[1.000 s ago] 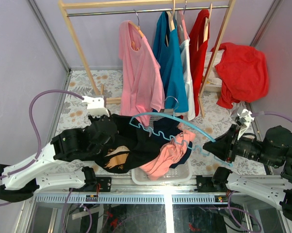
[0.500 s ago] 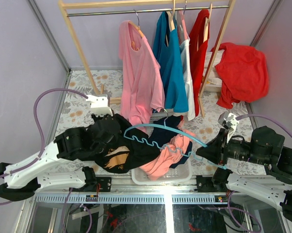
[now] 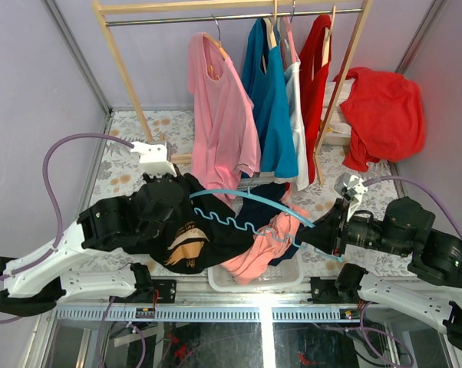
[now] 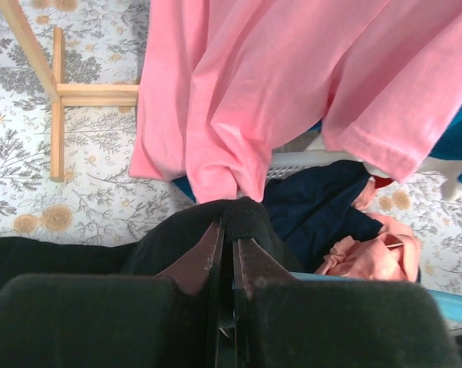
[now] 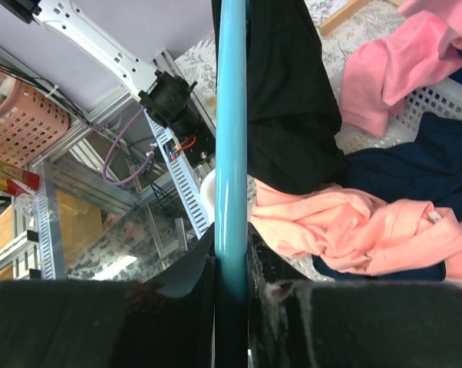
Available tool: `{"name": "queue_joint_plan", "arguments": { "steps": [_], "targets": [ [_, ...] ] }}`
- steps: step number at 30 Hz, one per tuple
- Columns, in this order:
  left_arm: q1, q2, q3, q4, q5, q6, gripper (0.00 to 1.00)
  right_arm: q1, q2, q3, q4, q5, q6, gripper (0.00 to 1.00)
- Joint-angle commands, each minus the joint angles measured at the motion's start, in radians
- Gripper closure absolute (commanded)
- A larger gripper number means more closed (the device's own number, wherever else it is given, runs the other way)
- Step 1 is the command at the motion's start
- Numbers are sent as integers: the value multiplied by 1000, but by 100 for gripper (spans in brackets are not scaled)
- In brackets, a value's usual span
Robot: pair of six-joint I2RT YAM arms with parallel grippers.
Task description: Place the t-shirt on the hanger
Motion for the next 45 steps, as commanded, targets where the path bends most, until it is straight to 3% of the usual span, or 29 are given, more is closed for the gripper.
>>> {"name": "queue_joint_plan", "arguments": {
  "steps": [1,26,45],
  "targets": [
    [5,3,76,80,12,50,100,-2,22,0,202,-14,6,100],
    [5,22,135,157,130,83,100,0,174,-85,455,78,11,100],
    [4,5,127,228,247,73,100,-2,182,-203,720,134,-34,100]
  ]
}}
